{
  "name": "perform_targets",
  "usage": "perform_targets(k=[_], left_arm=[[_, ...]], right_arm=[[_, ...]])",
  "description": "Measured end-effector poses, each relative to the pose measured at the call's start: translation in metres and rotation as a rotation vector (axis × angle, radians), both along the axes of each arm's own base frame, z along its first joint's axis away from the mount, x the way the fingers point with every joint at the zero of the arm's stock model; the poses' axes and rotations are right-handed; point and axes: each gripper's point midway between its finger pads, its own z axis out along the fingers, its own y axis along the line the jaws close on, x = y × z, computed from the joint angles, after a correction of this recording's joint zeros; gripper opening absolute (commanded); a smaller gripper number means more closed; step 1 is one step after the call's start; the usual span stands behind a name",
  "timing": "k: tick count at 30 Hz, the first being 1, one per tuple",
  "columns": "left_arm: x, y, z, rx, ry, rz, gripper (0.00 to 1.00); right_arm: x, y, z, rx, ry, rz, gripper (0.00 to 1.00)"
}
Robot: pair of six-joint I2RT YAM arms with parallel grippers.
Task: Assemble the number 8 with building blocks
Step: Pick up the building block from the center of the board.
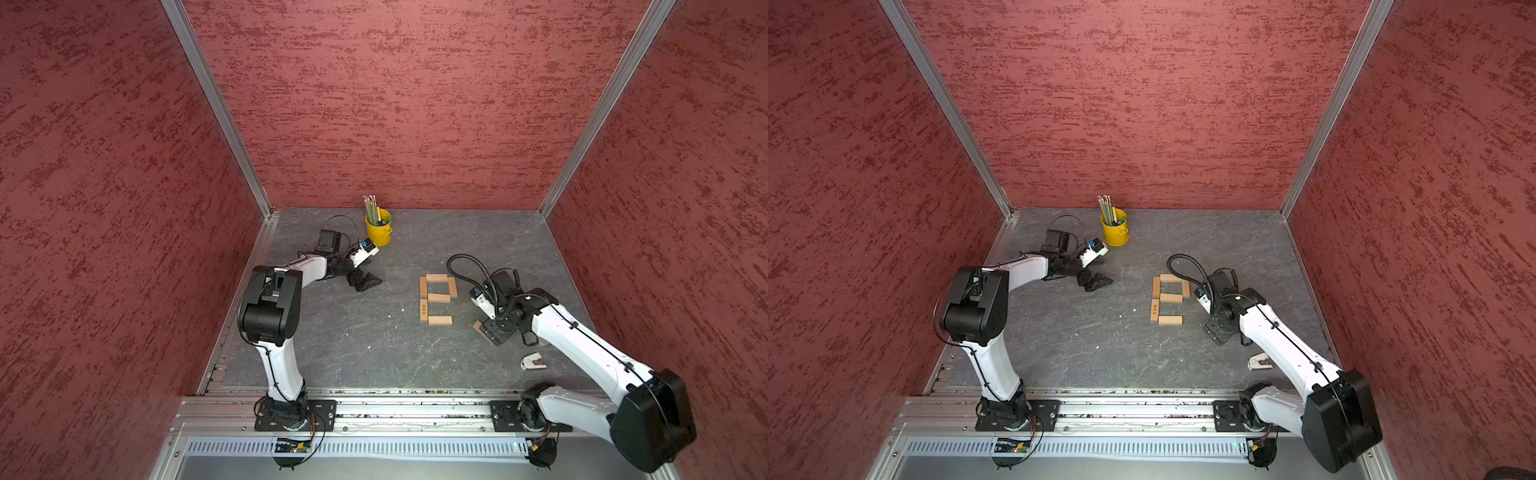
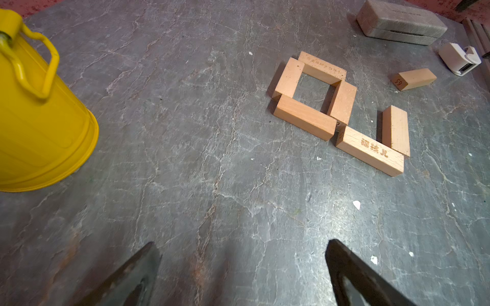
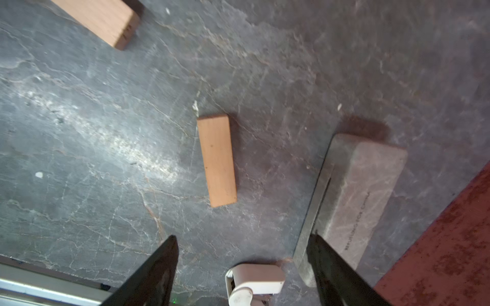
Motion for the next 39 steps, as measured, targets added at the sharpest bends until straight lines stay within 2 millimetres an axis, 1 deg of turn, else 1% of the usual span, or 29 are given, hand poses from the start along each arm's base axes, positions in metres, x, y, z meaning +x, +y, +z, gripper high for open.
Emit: perform_targets(k=[3,6,11,13,23,30,33,37,39], left_arm=[[0.0,0.0,0.0,0.0,-0.001,0.0,0.99],[0.0,0.0,0.0,0.0,0.0,0.0,0.99],[0.0,0.0,0.0,0.0,-0.001,0.0,0.99],[0.0,0.0,0.0,0.0,0.0,0.0,0.99],[0.0,0.0,0.0,0.0,0.0,0.0,0.99],[0.001,0.001,0.0,0.0,0.001,0.004,0.99],[0.001,0.001,0.0,0.0,0.001,0.004,0.99],[0.001,0.001,0.0,-0.001,0.001,0.005,0.99],[0.001,0.002,0.0,-0.001,0.002,0.006,0.99]], right_arm=[[-0.004,0.0,-0.011,0.049,0.083,-0.003,0.71],[-0.003,0.005,-0.025,0.105,0.17,0.009,0.65],[0.001,0.011,-0.044,0.149,0.249,0.053,0.65],[0.004,0.012,-0.047,0.158,0.248,0.068,0.65],[0.021,0.016,-0.046,0.175,0.178,0.102,0.64],[0.022,0.016,-0.054,0.169,0.185,0.127,0.63],[0.023,0.016,-0.056,0.166,0.188,0.134,0.6],[0.023,0.015,-0.062,0.158,0.204,0.138,0.54],[0.022,0.015,-0.066,0.155,0.219,0.137,0.53]])
